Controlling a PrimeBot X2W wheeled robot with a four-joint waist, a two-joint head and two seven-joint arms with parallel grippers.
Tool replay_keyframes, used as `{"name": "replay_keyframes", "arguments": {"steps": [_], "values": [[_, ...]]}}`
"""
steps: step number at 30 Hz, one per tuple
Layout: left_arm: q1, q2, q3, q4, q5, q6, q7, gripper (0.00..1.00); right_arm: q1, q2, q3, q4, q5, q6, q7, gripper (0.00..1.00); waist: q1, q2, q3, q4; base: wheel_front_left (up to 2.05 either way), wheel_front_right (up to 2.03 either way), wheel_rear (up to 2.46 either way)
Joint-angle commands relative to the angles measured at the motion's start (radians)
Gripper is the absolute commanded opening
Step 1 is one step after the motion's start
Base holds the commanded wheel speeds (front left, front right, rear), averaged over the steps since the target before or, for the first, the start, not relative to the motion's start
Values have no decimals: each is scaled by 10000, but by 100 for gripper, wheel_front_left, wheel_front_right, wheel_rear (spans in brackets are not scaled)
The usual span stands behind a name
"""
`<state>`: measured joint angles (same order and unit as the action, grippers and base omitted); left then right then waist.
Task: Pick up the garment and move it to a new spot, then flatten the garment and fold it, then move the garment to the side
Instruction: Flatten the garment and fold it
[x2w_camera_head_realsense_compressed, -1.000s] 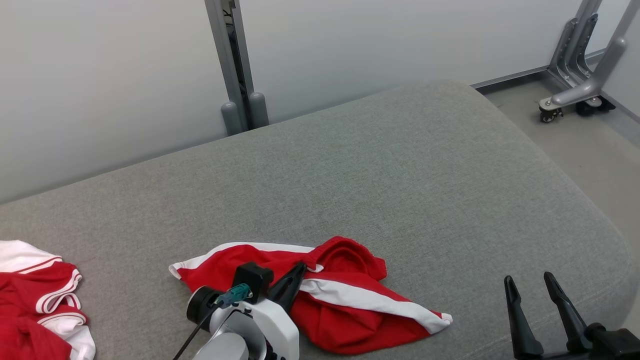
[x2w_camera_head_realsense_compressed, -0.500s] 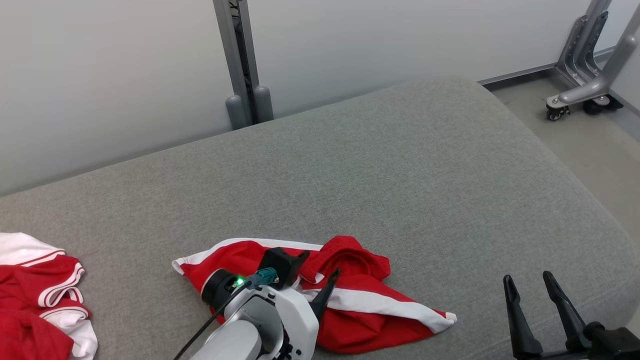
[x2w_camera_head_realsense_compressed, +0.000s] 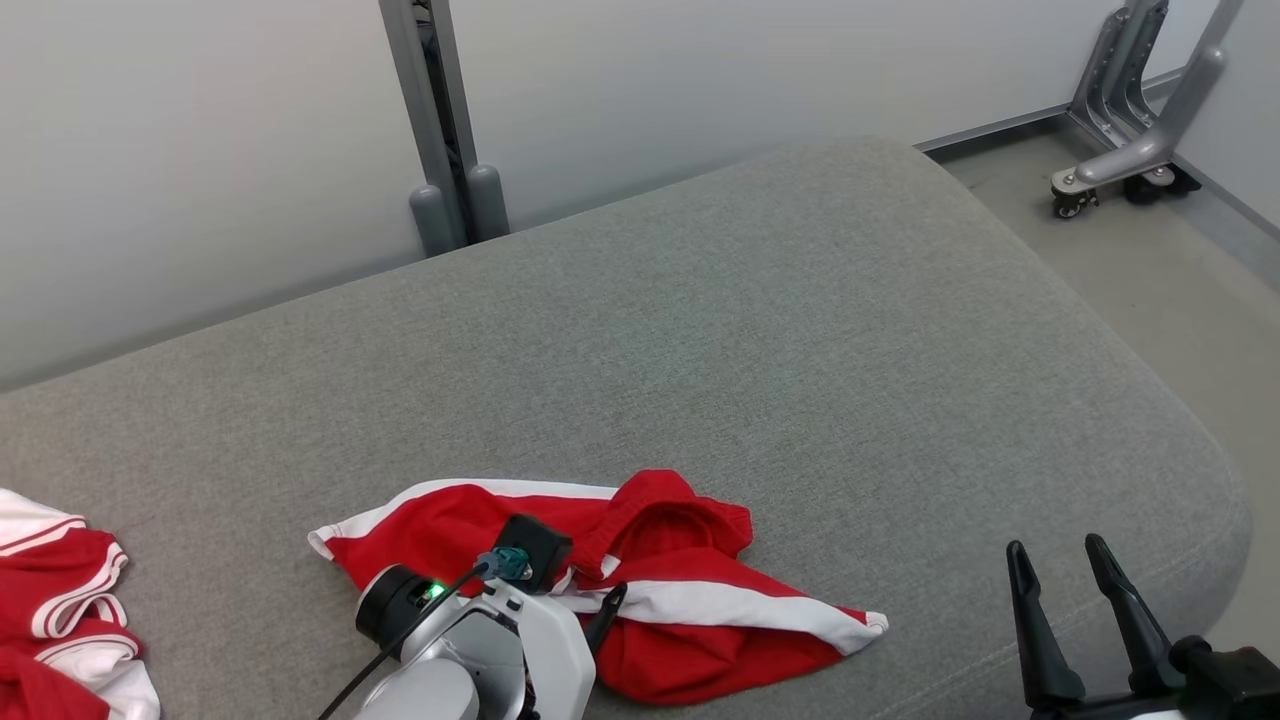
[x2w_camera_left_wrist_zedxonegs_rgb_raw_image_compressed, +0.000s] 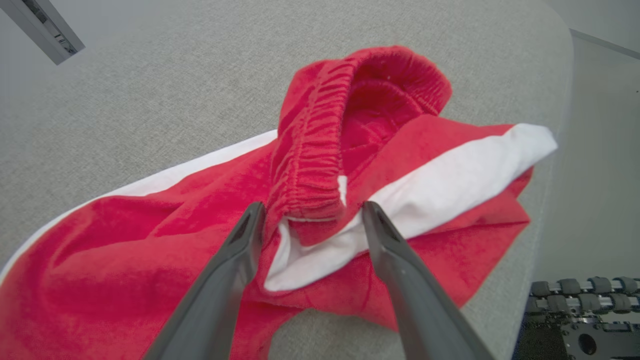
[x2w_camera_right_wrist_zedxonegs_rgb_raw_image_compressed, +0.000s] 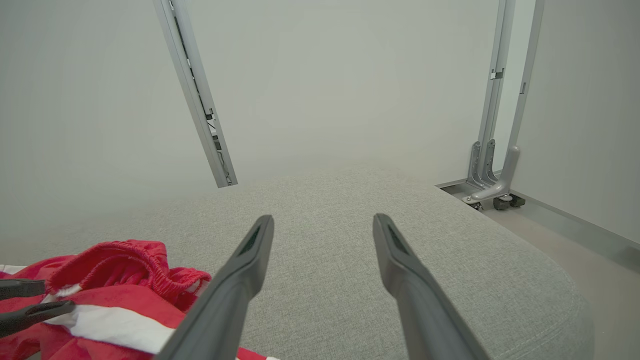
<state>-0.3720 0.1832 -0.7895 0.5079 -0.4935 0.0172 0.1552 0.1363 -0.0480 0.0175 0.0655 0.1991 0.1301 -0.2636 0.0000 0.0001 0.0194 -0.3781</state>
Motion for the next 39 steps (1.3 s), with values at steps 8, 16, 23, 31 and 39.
{"name": "replay_keyframes", "arguments": {"steps": [8,16,23,31,39], "values": [[-188,-219,335,48,-541,-237,-420,0,-106,-47,-60,15,182,12,-17,100,0,-1,42,-137,0,0,0],[-524,-1061,1382,-1134,-2246,-514,-1037,0,-111,-49,-34,62,303,12,-17,100,0,-1,13,-144,0,0,0],[-1231,-1306,1496,-2079,-3371,-206,-1499,0,-74,-49,66,139,360,12,-17,100,0,-1,-120,-376,0,0,0],[-2625,-1305,698,-2746,-5135,782,-3280,0,221,-49,108,214,312,12,-17,100,0,-1,-492,-701,0,0,0],[-2603,-1292,1337,-2210,-5878,1535,-4186,0,249,-47,-50,150,313,12,-17,100,0,-1,-431,-295,0,0,0]]}}
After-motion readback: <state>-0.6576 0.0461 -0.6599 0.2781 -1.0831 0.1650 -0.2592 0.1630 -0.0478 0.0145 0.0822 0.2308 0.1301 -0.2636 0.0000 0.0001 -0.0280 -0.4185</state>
